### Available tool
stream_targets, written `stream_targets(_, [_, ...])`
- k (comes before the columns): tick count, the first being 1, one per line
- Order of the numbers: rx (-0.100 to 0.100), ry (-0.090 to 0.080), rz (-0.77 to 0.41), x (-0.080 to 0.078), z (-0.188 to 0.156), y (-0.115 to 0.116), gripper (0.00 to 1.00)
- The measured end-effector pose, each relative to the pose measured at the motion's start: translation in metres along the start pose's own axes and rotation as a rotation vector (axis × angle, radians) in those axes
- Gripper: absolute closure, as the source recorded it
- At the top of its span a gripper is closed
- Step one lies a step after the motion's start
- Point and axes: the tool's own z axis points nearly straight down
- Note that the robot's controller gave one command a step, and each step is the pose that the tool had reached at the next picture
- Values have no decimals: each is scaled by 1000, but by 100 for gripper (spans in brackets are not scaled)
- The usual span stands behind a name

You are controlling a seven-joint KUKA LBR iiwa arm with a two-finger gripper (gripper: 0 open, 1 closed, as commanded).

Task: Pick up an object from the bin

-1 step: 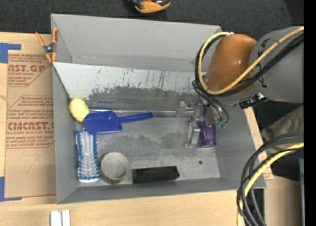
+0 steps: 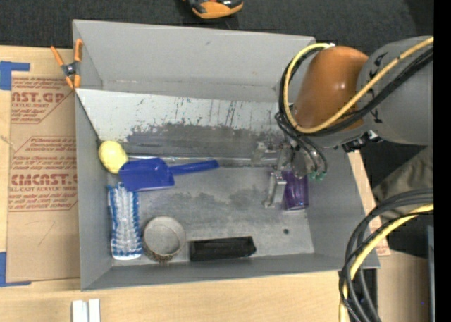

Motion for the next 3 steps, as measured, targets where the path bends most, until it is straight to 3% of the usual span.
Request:
stream_targets(1, [-1,1,81,-15,11,-3,0])
stream_targets(2, [-1,-1,234,-18,42,5,0])
stream_targets(3, [-1,-6,215,-19,6,12,0])
